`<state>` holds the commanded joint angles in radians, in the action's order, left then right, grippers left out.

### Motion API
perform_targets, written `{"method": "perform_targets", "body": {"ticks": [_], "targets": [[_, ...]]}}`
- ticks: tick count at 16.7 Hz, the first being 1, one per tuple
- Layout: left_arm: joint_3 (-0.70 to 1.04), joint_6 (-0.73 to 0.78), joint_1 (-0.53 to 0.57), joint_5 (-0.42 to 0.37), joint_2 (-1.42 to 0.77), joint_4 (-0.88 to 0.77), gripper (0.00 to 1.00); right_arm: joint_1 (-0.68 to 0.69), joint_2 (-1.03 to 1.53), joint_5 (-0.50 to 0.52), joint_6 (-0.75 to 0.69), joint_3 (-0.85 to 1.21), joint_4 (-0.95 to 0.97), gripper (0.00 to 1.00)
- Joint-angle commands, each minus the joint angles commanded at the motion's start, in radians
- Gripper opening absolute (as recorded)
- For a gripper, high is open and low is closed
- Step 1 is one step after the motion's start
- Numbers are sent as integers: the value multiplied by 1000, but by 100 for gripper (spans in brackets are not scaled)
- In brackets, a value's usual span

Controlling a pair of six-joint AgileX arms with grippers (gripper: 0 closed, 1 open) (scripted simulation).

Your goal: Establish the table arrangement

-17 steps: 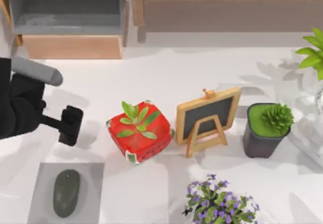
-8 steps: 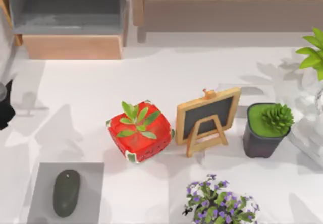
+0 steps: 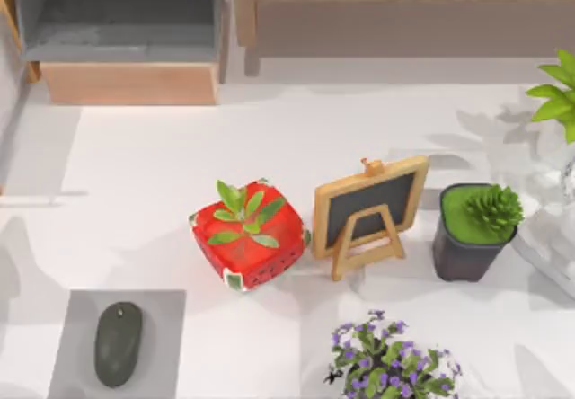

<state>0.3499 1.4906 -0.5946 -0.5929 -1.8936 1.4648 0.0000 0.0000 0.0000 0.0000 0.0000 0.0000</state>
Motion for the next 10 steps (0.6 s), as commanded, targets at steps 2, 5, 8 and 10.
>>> {"method": "perform_targets", "body": {"ticks": [2, 5, 8, 10], "targets": [[22, 65, -42, -6, -53, 75, 100, 0, 0, 0, 0, 0, 0, 100], [37, 98, -64, -7, -81, 113, 100, 0, 0, 0, 0, 0, 0, 100], [37, 98, -64, -7, -81, 113, 100, 0, 0, 0, 0, 0, 0, 100], [38, 97, -58, -4, -79, 109, 100, 0, 0, 0, 0, 0, 0, 100]]}}
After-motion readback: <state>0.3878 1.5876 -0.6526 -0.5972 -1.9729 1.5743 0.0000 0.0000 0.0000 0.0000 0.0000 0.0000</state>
